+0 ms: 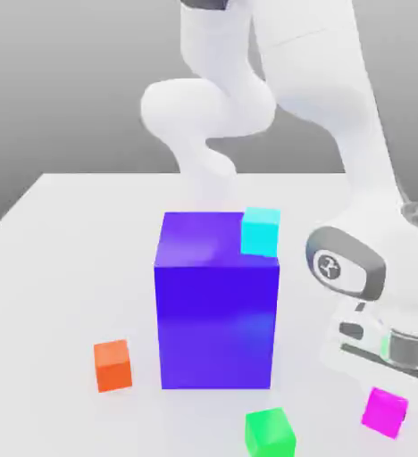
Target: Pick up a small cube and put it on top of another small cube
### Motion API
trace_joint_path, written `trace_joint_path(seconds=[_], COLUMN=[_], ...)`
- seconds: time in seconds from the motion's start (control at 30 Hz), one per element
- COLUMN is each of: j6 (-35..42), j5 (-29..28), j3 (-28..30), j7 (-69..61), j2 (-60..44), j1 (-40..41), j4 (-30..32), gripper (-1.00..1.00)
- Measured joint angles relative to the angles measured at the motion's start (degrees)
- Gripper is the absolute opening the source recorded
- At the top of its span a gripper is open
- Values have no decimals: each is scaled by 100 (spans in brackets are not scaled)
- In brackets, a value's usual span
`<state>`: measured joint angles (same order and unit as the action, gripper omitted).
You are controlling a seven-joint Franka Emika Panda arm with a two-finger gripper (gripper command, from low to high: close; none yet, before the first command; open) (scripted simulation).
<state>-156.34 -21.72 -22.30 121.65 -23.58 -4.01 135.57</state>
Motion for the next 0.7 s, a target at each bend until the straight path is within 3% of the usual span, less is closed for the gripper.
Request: trace_joint_path(seconds=[0.13,0.57,0.7], j6=[276,752,947], j5=[482,493,572], j3=[-68,1223,1427], j7=[-110,932,1506], j2=[281,-43,-140], j1=[357,934,868], j4=[-46,-1141,-1184], gripper=[-100,-100,-100])
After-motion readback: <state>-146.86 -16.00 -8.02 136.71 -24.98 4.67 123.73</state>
